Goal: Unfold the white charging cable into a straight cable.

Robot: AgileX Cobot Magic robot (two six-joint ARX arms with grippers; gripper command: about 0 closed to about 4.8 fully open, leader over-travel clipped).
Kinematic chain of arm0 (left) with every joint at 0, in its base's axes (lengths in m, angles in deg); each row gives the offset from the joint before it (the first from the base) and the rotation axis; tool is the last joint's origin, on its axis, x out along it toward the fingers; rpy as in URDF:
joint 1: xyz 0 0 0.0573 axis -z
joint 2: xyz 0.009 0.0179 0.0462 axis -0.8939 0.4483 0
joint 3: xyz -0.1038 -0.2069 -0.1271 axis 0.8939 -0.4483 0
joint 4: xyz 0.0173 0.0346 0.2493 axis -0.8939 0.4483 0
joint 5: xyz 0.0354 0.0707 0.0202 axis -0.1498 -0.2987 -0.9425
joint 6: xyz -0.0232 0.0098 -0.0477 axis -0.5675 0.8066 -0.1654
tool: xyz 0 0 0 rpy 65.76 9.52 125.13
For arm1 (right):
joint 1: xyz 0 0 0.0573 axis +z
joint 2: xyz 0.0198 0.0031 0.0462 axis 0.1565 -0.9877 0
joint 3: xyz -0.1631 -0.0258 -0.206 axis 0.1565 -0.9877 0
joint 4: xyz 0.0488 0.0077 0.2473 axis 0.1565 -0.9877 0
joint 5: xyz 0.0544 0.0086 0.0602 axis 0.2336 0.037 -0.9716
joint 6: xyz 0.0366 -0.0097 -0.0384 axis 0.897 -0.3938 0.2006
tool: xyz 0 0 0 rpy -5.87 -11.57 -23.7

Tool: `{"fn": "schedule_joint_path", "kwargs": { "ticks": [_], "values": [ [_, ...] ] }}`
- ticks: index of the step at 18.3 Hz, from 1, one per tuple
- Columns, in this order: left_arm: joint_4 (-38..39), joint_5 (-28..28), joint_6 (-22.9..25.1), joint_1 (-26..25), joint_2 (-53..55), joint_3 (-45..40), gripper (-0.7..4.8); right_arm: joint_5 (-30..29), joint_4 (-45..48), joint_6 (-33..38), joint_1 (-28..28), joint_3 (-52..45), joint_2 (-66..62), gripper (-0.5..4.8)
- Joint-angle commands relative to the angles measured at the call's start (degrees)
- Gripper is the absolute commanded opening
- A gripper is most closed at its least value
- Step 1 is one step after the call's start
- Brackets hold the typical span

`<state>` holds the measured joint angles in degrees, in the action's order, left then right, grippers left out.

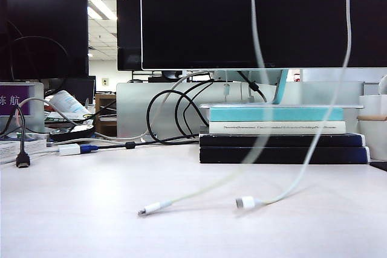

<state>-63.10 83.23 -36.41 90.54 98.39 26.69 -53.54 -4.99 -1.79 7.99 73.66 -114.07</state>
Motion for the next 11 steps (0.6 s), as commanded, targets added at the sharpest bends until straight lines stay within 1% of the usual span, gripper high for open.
{"fn": "schedule_joint_path", "kwargs": {
  "ticks": [1,3,4,5,7,9,10,11],
  "values": [
    [1.4,0.4,1.1,0.1,-0.5,0.2,4.79,0.2,-3.9,-1.1,0.2,0.3,-2.8,-0.06],
    [3.2,1.1,1.1,0.1,-0.5,0.2,4.79,0.4,-9.0,-1.5,0.2,0.3,-7.0,-0.06],
    [3.9,2.3,1.1,0.1,-0.5,0.2,4.79,1.0,-10.3,-1.7,0.2,0.3,-8.6,-0.06],
    [4.5,3.1,1.1,0.1,-0.7,0.2,4.79,1.1,-10.7,-1.7,0.2,0.3,-10.4,-0.06],
    [6.1,2.8,1.3,0.1,-1.6,0.2,4.79,0.3,-9.9,-1.7,0.2,0.3,-13.1,-0.06],
    [7.2,2.8,1.3,0.1,-2.4,0.2,4.79,-1.3,-9.5,-1.7,0.2,0.3,-15.4,-0.06],
    [10.5,2.8,1.4,0.1,-3.8,0.2,4.79,2.1,-13.7,-1.8,0.2,0.3,-20.2,-0.06],
    [11.4,2.8,1.4,0.1,-4.3,0.2,4.79,2.7,-15.4,-2.3,0.2,0.3,-21.4,-0.06]
  ]
}}
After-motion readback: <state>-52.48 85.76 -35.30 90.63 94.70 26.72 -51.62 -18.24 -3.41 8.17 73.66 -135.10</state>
